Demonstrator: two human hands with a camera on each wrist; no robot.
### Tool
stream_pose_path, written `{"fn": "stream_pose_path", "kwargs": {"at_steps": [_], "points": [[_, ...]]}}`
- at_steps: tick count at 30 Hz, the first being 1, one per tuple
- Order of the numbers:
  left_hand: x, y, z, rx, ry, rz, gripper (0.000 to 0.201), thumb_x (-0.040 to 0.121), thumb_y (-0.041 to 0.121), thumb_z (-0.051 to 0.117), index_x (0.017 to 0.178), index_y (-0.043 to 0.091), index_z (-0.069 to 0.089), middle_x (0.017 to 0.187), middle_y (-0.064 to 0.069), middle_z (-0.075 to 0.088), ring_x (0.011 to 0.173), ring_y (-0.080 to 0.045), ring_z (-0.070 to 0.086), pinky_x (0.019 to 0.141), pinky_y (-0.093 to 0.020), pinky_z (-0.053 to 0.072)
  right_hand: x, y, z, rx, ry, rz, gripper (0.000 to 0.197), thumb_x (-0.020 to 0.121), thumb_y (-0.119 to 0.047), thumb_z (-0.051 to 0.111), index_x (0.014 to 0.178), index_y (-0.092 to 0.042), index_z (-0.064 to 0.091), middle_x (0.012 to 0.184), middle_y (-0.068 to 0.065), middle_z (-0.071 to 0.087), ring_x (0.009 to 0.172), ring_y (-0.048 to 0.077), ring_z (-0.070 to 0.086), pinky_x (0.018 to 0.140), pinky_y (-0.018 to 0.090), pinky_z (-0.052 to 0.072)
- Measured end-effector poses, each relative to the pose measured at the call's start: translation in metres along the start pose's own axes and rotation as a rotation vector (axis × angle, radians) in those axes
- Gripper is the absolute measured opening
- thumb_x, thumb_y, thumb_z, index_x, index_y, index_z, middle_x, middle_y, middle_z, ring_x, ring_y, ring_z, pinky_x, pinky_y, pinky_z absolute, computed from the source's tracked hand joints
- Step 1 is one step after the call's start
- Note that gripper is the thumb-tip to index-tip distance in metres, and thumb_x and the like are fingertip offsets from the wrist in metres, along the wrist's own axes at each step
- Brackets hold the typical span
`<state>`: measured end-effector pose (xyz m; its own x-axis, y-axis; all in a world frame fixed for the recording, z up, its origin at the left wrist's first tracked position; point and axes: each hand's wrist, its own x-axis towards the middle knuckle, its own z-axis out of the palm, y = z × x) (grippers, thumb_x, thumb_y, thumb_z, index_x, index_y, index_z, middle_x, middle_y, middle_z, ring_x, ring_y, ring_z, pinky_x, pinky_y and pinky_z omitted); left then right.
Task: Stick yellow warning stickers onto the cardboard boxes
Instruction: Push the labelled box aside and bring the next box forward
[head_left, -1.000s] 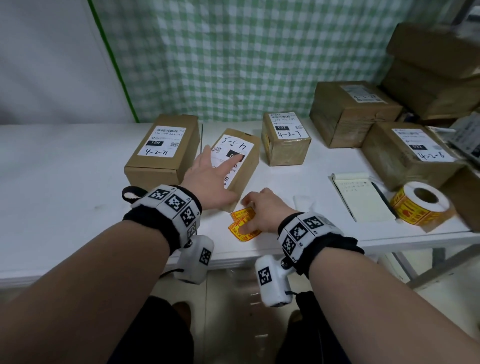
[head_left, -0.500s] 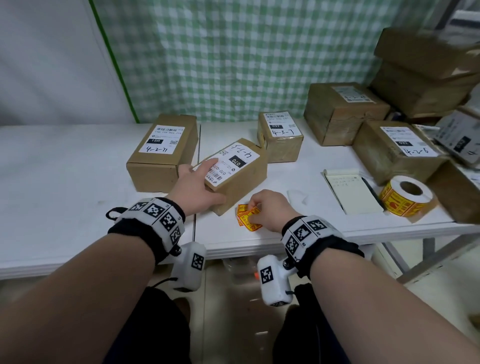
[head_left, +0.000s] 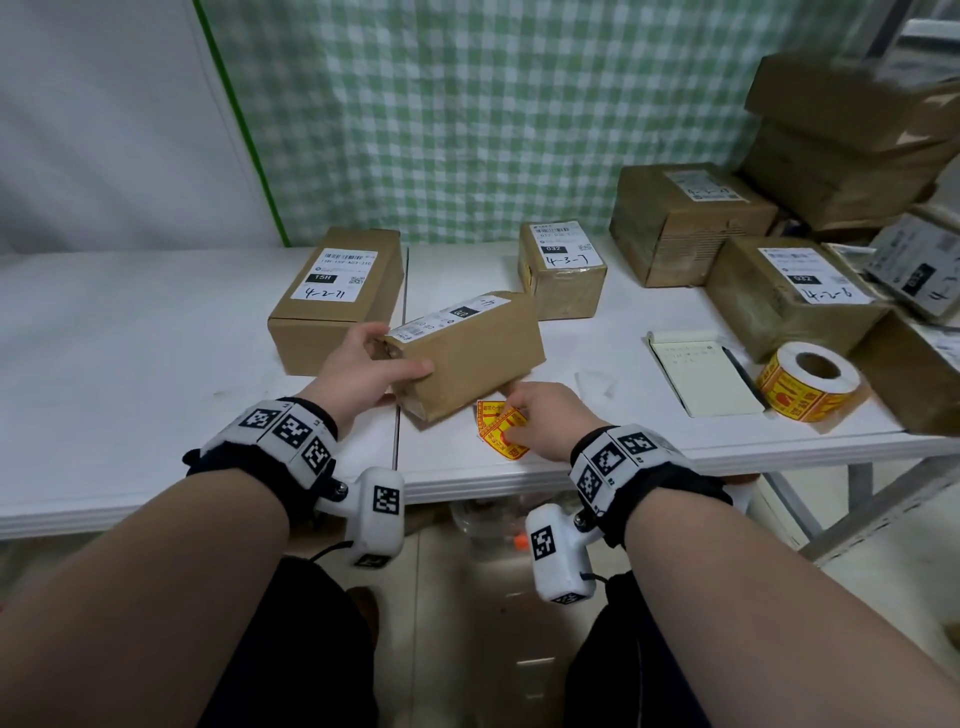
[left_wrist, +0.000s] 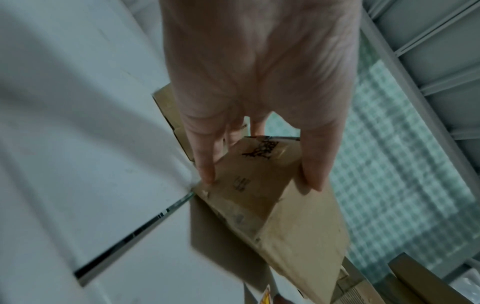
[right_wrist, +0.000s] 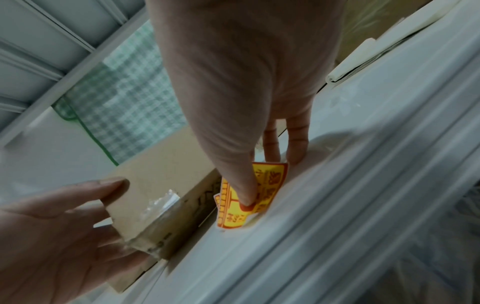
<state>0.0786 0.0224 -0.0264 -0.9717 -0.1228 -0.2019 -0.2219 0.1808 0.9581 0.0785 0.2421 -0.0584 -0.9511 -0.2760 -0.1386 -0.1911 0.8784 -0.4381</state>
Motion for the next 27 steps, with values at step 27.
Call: {"fn": "stream_pose_path", "kwargs": {"at_steps": [27], "points": [[0.013,0.0,0.021,-0.217,0.047,-0.182,0.042,0.088,0.052,0.049,0.118,0.022,0.054,0.093,0.003,0.063,0.085,-0.018,0.061,0.079,-0.038,0.052,0.009,0.038,-0.017,0.131,0.311,0.406,0.02,0.08,-0.004,0.047,0.086,-0.001,0.066,0.079,0.01,0.058,0.074,0.026,0.052,0.063,0.027,0.042]]}}
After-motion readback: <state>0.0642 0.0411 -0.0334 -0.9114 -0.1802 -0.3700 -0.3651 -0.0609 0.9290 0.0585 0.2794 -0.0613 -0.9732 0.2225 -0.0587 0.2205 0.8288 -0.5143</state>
